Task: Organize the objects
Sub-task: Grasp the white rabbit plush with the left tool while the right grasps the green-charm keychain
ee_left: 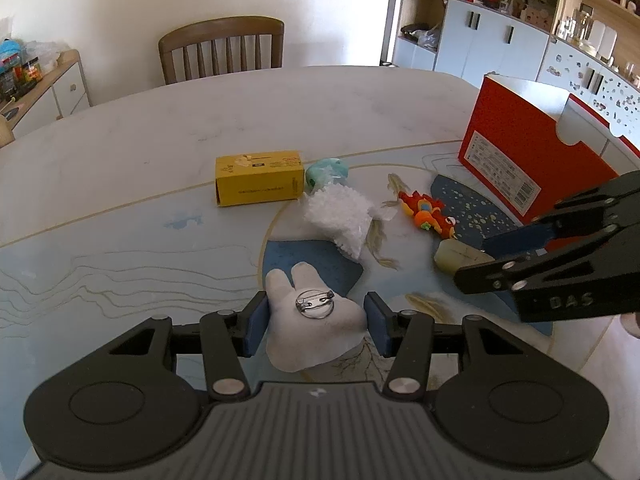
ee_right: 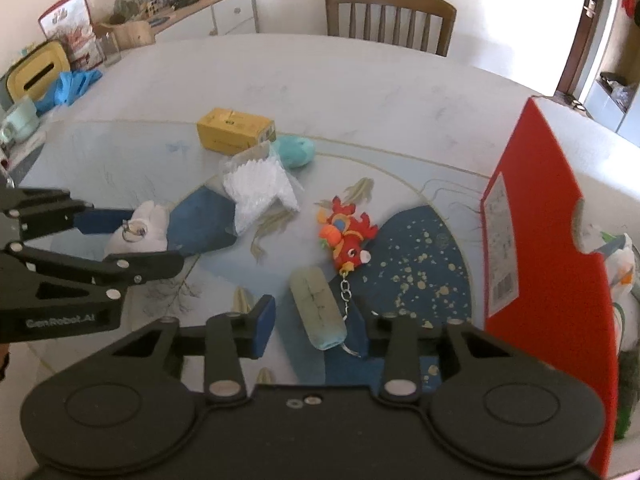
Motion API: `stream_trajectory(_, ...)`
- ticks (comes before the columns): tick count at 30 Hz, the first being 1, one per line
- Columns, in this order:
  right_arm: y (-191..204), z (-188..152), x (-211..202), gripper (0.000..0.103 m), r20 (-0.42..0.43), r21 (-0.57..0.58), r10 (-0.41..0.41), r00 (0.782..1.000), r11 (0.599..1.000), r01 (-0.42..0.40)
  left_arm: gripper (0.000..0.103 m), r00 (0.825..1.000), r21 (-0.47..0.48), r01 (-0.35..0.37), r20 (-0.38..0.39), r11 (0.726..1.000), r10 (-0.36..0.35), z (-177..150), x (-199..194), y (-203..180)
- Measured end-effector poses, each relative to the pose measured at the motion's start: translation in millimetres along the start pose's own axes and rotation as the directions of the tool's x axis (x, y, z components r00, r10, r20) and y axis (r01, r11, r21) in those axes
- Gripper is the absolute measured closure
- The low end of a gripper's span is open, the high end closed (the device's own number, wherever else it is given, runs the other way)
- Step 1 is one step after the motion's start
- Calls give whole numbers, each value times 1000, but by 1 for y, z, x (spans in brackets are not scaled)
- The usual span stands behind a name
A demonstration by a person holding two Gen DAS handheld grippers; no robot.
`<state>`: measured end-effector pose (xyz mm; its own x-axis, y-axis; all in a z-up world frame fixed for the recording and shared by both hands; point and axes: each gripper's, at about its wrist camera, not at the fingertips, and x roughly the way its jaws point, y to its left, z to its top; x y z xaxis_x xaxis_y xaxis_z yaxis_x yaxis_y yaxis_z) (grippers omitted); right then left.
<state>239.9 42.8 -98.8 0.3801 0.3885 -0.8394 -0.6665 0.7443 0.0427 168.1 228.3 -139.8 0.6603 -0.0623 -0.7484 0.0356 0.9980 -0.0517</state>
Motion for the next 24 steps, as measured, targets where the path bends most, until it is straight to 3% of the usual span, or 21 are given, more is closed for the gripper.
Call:
stream_trajectory(3, 3, -1, 3, 79, -8, -23, -22, 1000, 1000, 21, 52, 1000, 4, 1, -3, 1000, -1, 0, 0, -2)
stream_trajectory(12, 1, -3, -13, 83, 23, -20, -13, 1000, 1000, 14, 52, 1000, 23, -10, -12, 1000, 10, 5, -10, -15)
stream_trajectory(24, -14, -10, -78, 83, 117, 18, 52, 992, 998, -54, 52, 1000, 63, 20, 11, 998, -21, 25, -43, -57)
